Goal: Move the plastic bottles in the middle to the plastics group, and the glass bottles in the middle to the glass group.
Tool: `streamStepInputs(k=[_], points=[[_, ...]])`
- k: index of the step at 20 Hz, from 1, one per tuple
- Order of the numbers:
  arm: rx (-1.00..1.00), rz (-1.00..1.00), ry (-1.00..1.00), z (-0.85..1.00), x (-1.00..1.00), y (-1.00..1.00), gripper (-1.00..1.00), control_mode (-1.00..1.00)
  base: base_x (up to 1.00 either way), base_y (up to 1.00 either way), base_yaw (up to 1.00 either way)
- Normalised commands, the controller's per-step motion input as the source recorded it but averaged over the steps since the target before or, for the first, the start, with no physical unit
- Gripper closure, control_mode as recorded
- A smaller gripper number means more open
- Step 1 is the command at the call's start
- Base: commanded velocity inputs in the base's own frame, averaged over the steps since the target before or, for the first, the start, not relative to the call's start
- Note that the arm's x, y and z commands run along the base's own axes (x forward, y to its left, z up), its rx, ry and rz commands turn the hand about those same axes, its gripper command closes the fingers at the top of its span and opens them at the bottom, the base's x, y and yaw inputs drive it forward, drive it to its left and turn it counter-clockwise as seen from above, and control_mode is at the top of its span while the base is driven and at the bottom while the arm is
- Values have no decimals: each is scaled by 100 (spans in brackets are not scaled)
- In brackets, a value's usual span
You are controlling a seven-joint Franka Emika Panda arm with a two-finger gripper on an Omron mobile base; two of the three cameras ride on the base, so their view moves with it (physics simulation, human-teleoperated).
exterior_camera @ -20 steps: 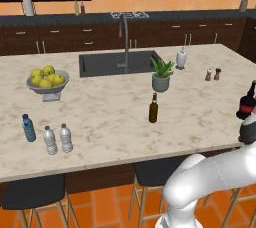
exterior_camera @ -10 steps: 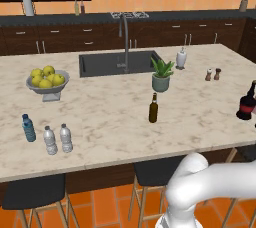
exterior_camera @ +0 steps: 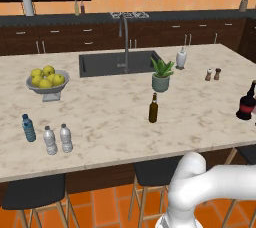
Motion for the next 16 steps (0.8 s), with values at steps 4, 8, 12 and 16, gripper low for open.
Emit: streamStepInputs(k=[4,8,12,16], points=[[0,1,0,0,9,0,100,-100,0,0,0],[0,0,0,-11,0,0,100,-100,0,0,0],[0,0,0,-29,0,0,100,-100,0,0,0],[0,0,-3,-22,0,0,100,-100,0,0,0]])
